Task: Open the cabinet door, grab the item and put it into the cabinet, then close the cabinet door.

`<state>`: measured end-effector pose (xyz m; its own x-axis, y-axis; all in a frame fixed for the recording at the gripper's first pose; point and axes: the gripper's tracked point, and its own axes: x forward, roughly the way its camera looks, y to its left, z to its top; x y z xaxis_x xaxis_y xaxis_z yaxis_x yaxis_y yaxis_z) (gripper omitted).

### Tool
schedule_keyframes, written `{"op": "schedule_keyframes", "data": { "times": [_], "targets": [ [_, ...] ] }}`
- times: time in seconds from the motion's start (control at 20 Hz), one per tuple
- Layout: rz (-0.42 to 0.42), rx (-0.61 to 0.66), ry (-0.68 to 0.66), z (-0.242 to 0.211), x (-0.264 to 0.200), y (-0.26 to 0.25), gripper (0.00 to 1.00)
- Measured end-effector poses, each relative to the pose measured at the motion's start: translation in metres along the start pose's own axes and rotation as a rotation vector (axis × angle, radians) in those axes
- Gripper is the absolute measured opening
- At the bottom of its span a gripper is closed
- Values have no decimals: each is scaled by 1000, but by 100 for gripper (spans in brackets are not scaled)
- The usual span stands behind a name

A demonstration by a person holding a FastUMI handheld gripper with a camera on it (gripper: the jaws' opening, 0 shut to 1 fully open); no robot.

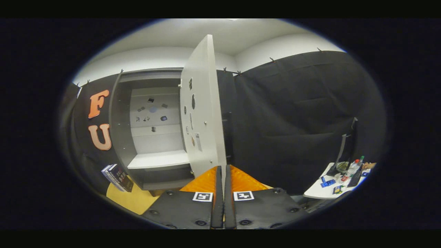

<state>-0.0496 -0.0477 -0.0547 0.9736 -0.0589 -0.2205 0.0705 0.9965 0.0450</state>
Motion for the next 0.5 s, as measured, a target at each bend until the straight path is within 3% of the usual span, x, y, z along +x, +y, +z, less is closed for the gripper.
{"op": "schedule_keyframes", "data": {
  "times": [0.1, 0.5],
  "targets": [
    [27, 1, -2, -14, 5, 17, 9],
    [157, -19, 152, -118, 38, 87, 29]
  ]
}}
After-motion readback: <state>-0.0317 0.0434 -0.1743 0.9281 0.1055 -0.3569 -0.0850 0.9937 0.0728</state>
